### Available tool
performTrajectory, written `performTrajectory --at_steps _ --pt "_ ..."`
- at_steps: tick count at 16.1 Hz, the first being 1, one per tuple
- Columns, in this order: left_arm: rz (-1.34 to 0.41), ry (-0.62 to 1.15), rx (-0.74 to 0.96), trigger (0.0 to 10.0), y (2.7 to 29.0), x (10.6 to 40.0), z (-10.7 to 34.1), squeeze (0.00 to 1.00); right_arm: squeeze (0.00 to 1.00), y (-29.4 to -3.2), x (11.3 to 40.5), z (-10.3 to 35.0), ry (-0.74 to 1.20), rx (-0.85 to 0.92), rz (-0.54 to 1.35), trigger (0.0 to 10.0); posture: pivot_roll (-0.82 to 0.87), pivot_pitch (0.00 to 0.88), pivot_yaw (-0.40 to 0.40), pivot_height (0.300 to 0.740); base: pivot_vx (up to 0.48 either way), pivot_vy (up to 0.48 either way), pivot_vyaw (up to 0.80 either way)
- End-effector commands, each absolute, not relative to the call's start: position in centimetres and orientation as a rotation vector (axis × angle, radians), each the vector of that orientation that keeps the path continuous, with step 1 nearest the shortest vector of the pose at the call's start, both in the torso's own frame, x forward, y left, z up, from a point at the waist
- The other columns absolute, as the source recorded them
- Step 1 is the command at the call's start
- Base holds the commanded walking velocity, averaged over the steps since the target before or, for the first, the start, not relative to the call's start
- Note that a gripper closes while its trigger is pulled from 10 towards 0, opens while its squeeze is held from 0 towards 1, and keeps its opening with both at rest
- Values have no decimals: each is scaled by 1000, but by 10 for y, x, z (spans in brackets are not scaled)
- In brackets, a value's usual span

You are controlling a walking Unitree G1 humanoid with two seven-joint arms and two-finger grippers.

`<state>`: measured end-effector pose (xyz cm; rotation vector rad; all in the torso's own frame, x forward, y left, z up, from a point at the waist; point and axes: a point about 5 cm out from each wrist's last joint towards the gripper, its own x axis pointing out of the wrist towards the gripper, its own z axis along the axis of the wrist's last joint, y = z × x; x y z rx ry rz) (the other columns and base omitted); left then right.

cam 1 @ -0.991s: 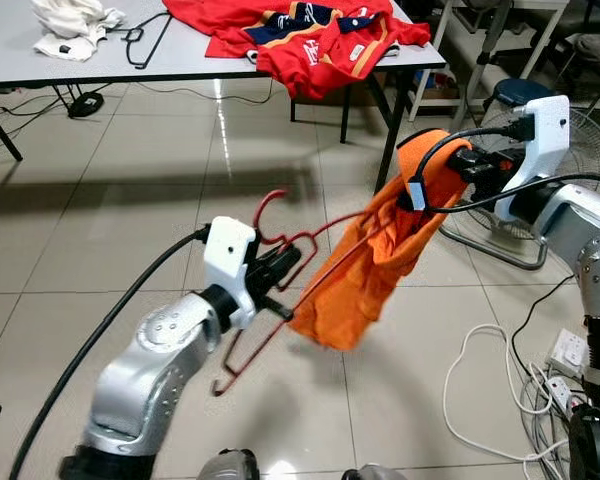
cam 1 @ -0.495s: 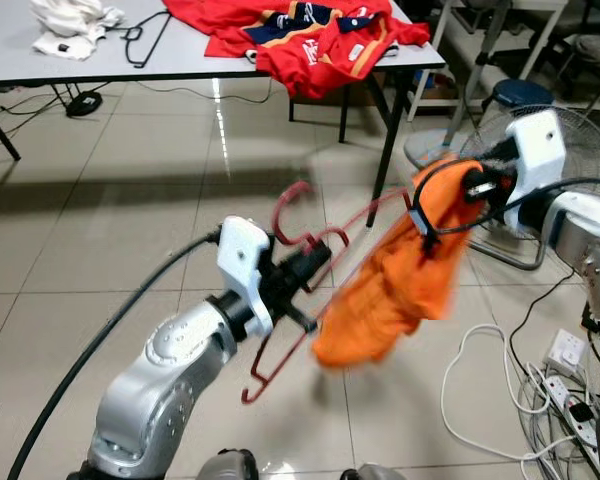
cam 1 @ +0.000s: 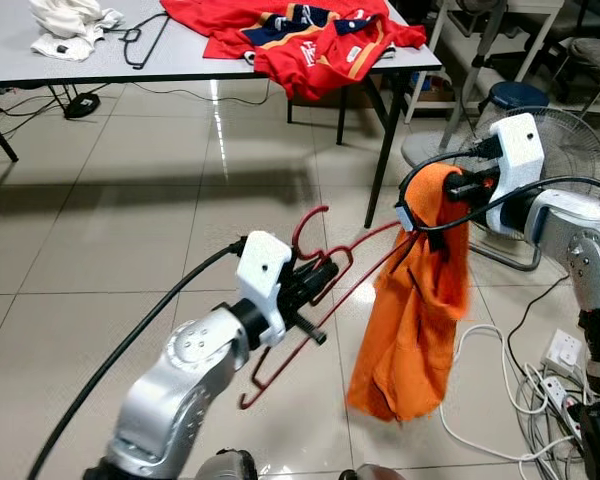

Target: Hang hanger

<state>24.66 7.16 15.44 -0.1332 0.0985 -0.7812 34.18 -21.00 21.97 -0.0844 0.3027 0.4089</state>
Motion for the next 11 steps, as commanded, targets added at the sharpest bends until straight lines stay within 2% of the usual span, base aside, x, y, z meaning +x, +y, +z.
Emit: performTrajectory --at_steps 1,4,5,9,11 --pt "-781 56 -167 10000 70 249 163 0 0 -213 341 224 293 -131 396 10000 -163 69 -52 740 0 0 0" --pt "-742 41 -174 10000 86 258 166 0 0 -224 351 220 308 -148 325 10000 -166 65 -68 740 0 0 0" --pt "-775 60 -194 10000 93 257 166 0 0 -227 357 219 313 -120 302 10000 -158 69 -64 740 0 0 0" --pt "-956 117 -207 10000 93 244 167 0 0 -226 365 218 322 -47 301 10000 -143 71 -56 740 0 0 0" --pt "-980 149 -195 10000 92 243 166 0 0 -224 366 218 321 -42 303 10000 -138 71 -52 740 0 0 0"
